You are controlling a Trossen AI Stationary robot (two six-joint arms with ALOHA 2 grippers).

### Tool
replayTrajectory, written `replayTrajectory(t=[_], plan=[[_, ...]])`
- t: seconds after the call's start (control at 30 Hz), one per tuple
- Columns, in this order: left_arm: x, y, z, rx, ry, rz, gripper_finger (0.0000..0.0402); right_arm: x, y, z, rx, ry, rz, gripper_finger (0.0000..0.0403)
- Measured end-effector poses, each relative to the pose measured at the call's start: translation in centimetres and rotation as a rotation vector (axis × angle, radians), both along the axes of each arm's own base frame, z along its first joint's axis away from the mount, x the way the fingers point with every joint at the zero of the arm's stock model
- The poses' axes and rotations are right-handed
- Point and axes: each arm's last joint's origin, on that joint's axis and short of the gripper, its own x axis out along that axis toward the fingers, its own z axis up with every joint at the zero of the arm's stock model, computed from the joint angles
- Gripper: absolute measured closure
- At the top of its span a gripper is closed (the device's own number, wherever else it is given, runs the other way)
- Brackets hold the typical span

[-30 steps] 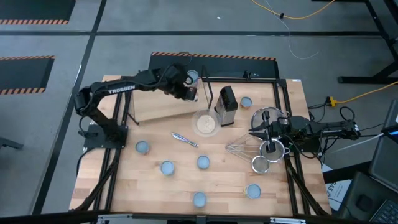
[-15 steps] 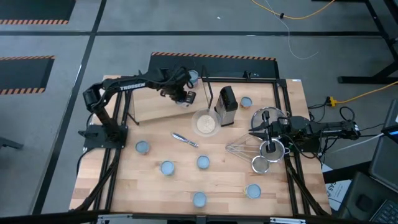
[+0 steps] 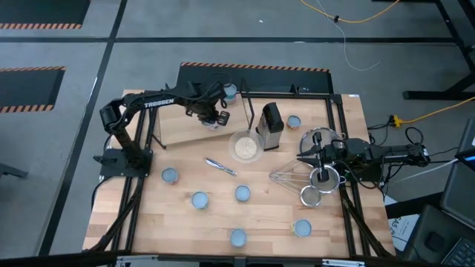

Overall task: Pick and place cans onto a shelf
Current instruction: Put the orange can on the shelf aligned with the other green can

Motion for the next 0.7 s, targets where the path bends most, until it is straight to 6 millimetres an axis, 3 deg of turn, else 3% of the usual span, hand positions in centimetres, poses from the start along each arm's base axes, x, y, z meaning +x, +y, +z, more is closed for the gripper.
replayTrajectory(t=[0.3,0.7], plan=[[-0.25,-0.11,-0.09,-0.005,0.031,-0.004,0.0388,0.00,0.00,0.00,0.000,0.000,0.000,0.0342],[-0.26,-0.09,-0.09,-0.003,0.032,-0.003,0.0349,0.00,0.00,0.00,0.000,0.000,0.000,0.0342]])
